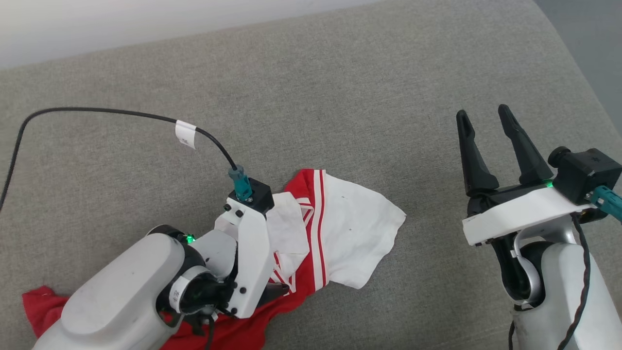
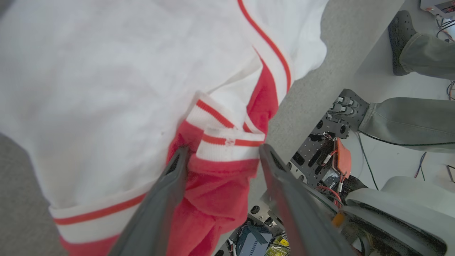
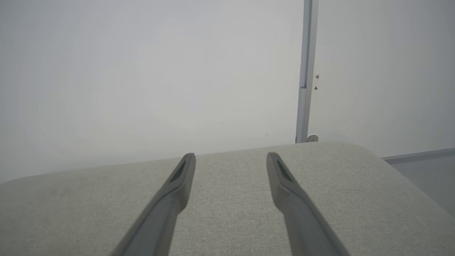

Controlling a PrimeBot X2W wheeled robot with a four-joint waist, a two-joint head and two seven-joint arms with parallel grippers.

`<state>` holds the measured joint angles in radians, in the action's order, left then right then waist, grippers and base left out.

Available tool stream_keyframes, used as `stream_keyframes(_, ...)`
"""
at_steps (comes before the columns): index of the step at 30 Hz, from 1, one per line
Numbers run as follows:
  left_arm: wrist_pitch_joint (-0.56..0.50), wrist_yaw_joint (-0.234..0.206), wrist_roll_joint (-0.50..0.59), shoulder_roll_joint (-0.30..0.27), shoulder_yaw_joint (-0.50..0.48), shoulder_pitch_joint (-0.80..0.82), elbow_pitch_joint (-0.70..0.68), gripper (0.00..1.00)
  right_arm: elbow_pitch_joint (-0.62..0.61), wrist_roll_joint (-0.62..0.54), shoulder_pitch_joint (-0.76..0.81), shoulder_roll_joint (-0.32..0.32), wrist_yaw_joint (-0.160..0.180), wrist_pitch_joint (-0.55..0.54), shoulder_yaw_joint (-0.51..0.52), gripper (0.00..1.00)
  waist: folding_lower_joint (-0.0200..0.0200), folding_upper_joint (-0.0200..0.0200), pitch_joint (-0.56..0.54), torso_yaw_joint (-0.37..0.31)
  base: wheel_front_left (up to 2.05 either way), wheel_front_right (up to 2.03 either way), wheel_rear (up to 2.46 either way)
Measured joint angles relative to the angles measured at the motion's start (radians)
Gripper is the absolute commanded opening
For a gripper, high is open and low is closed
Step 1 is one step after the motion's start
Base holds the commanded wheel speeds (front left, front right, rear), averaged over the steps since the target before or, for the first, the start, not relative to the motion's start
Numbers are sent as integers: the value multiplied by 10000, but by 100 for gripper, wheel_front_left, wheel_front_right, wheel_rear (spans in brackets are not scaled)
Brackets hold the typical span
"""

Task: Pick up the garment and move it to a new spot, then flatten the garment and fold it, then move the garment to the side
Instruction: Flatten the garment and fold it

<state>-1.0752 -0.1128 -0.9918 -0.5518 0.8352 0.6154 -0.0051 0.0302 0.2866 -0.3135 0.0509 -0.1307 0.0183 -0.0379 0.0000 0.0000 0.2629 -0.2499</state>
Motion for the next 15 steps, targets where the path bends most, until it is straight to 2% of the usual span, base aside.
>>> stream_keyframes(15, -307, 414, -12, -234, -351, 1143, 428, 100, -36, -148, 218, 2, 0, -153, -6, 100, 0, 0, -885, 130, 0, 0, 0)
